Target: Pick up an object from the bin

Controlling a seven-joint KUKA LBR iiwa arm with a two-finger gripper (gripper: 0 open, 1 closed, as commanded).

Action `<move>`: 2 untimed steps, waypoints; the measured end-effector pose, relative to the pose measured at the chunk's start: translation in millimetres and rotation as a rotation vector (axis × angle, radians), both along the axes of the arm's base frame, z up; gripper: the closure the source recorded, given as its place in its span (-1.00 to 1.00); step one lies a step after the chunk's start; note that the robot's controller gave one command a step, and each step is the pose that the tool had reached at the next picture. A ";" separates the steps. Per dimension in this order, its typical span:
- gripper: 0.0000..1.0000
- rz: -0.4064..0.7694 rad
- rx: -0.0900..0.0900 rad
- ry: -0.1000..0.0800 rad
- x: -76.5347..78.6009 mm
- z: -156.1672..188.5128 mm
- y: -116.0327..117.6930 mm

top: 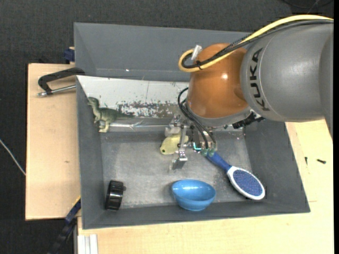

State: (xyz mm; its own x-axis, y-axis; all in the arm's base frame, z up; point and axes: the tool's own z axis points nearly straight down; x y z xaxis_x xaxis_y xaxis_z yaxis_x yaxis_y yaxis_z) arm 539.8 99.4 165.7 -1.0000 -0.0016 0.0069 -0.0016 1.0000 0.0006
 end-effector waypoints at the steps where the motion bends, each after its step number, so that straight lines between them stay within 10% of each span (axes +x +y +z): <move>1: -1.00 0.131 0.001 -0.010 54.6 -84.0 -48.3; 2: -1.00 0.045 0.007 -0.011 52.4 -91.2 -66.6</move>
Offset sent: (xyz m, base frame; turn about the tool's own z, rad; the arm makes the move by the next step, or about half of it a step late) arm 0.0584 -0.0539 -0.0957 -0.1316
